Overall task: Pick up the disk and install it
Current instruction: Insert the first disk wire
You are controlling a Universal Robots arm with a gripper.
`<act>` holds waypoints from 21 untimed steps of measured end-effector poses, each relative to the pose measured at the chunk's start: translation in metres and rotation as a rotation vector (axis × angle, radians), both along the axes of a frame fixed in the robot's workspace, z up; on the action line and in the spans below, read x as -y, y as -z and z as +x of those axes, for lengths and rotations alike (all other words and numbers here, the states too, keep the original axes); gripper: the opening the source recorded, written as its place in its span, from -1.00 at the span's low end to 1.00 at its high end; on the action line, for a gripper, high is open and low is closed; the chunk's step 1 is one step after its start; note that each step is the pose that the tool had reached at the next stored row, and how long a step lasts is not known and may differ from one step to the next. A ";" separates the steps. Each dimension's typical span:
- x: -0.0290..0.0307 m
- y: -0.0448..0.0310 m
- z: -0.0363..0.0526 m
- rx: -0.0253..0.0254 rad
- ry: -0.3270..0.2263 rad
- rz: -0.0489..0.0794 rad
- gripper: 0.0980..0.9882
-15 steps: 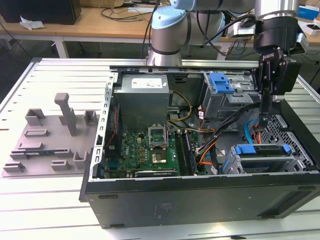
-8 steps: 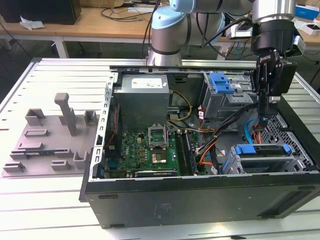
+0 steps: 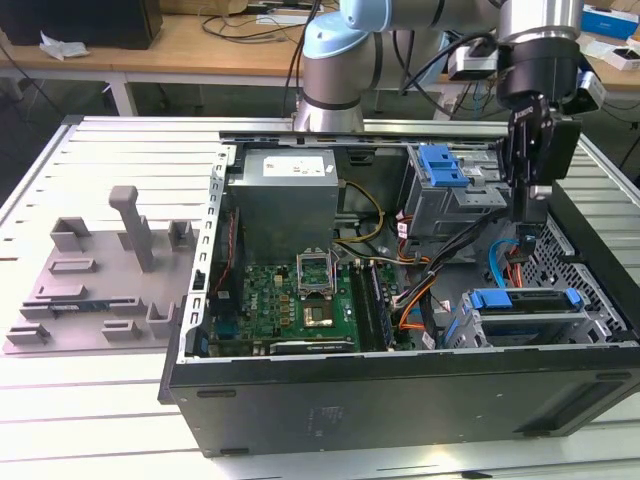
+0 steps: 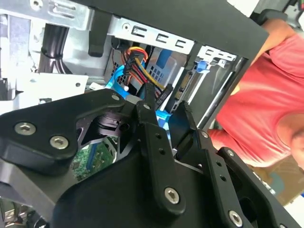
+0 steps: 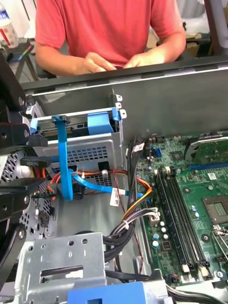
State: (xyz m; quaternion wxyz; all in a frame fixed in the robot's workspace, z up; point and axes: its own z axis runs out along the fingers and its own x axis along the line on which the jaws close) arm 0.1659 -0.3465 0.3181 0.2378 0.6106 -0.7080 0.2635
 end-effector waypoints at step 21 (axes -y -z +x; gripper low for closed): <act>-0.0012 0.0105 0.0024 -0.0001 0.018 -0.035 -0.55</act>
